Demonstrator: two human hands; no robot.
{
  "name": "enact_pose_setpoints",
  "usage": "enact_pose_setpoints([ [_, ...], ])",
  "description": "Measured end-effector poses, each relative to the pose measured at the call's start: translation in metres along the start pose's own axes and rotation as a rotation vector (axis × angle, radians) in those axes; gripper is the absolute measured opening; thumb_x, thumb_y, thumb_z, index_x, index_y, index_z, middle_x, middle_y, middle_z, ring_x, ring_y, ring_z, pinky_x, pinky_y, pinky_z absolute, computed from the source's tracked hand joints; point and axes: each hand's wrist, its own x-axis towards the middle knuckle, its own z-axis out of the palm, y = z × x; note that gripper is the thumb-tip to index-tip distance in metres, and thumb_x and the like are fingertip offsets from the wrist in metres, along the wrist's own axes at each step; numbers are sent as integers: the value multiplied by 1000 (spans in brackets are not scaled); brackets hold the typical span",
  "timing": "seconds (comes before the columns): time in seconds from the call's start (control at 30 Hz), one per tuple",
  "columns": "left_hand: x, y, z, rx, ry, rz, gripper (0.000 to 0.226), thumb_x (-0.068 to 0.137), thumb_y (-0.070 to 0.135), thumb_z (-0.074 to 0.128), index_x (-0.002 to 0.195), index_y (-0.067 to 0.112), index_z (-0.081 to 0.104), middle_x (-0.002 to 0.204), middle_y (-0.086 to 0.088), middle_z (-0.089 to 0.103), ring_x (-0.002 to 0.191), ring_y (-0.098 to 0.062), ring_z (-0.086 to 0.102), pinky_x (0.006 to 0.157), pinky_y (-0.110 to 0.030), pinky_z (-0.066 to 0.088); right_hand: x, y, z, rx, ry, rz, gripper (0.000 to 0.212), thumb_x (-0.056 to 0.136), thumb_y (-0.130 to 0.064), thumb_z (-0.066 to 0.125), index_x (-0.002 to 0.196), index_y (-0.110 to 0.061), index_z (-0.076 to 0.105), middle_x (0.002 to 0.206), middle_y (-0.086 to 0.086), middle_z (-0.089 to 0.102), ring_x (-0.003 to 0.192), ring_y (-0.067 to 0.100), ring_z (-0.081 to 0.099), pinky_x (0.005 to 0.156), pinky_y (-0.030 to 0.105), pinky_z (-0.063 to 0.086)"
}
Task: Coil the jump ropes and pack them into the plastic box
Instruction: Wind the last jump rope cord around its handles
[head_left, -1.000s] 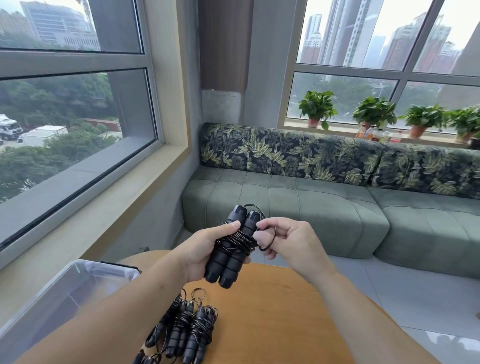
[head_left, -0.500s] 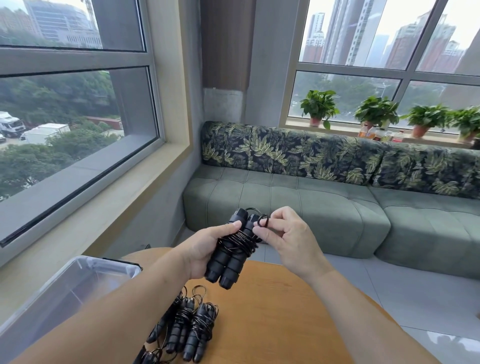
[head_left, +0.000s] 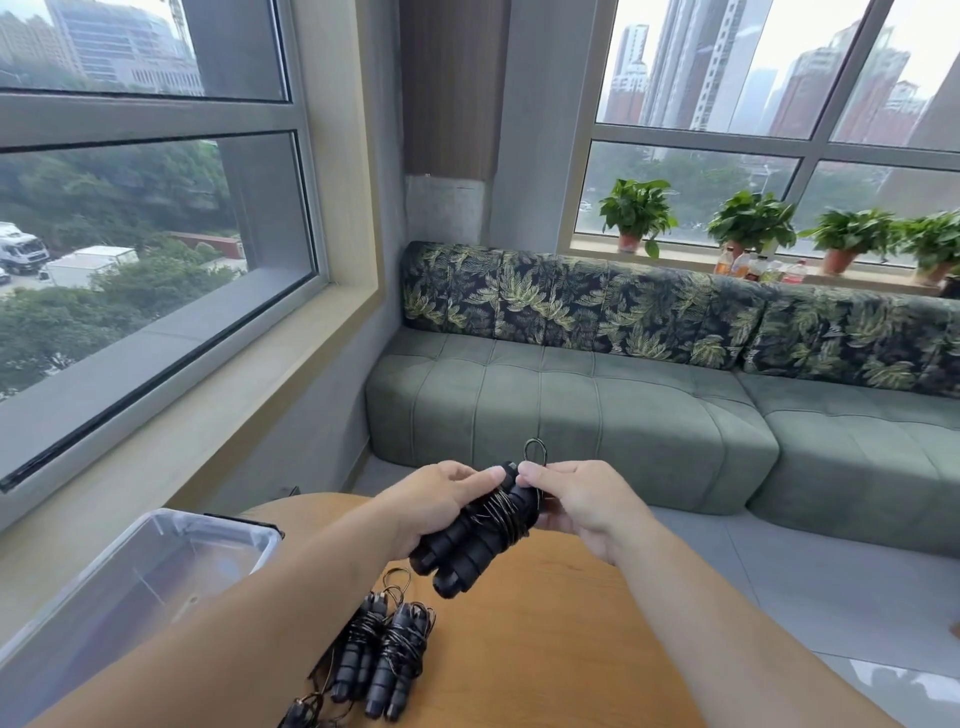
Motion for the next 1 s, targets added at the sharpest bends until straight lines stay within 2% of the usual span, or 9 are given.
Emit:
enact_pose_setpoints([
  [0.13, 0, 6, 20, 695, 390, 189, 42, 95, 60, 44, 107, 23, 58, 106, 2, 68, 97, -21, 62, 89, -38, 50, 6, 9, 9, 57, 157, 29, 17, 88, -13, 71, 75, -2, 71, 78, 14, 68, 65, 23, 63, 61, 33, 59],
  [0.23, -10, 0, 32, 894, 289, 283, 61, 81, 76, 50, 109, 22, 48, 112, 5, 55, 97, -22, 59, 81, -37, 46, 11, 6, 8, 50, 245, -7, 18, 86, -14, 72, 71, -5, 73, 78, 15, 68, 69, 25, 61, 64, 35, 59],
  [0.33, -10, -6, 28, 1045, 267, 316, 73, 71, 71, 67, 120, 25, 39, 116, 10, 47, 100, -20, 59, 79, -35, 45, 10, -1, 5, 44, 240, -29, 17, 86, -14, 71, 72, -3, 73, 78, 15, 67, 71, 25, 62, 64, 34, 60],
  [0.5, 2, -4, 20, 994, 336, 340, 49, 76, 59, 65, 101, 23, 44, 99, 7, 53, 91, -21, 59, 72, -33, 43, 10, 0, 7, 27, 218, -48, 21, 88, -20, 69, 82, -1, 75, 77, 10, 69, 70, 22, 64, 68, 31, 59],
  [0.6, 4, -1, 18, 941, 352, 294, 42, 73, 56, 63, 90, 23, 44, 90, 7, 57, 82, -20, 59, 63, -32, 40, 9, -2, 12, -206, 264, -122, 28, 87, -32, 68, 78, -7, 76, 67, 4, 58, 63, 17, 49, 61, 26, 42],
  [0.73, 5, -1, 15, 862, 367, 254, 42, 74, 56, 63, 93, 22, 47, 88, 7, 58, 70, -18, 61, 57, -30, 43, 5, -9, 12, -267, 292, -187, 33, 90, -37, 65, 83, -6, 76, 70, 10, 56, 69, 17, 45, 57, 27, 34],
  [0.83, 5, 0, 12, 867, 367, 233, 46, 76, 57, 64, 101, 23, 48, 86, 7, 61, 73, -18, 63, 62, -30, 49, 3, -9, 16, -232, 285, -216, 37, 88, -39, 66, 82, -2, 74, 73, 25, 58, 67, 29, 50, 62, 29, 35],
  [0.93, 3, 2, 9, 777, 381, 231, 44, 77, 54, 66, 103, 23, 49, 84, 6, 62, 75, -16, 63, 64, -30, 49, 1, -9, 21, -205, 293, -235, 45, 89, -40, 65, 87, 5, 69, 67, 7, 48, 65, 19, 42, 64, 29, 35],
  [1.0, 2, 2, 7, 724, 396, 247, 42, 78, 53, 65, 102, 23, 49, 83, 6, 62, 74, -16, 63, 61, -30, 49, 0, -9, 20, -164, 298, -230, 44, 91, -37, 64, 88, 6, 69, 65, 6, 46, 63, 17, 40, 61, 27, 33],
])
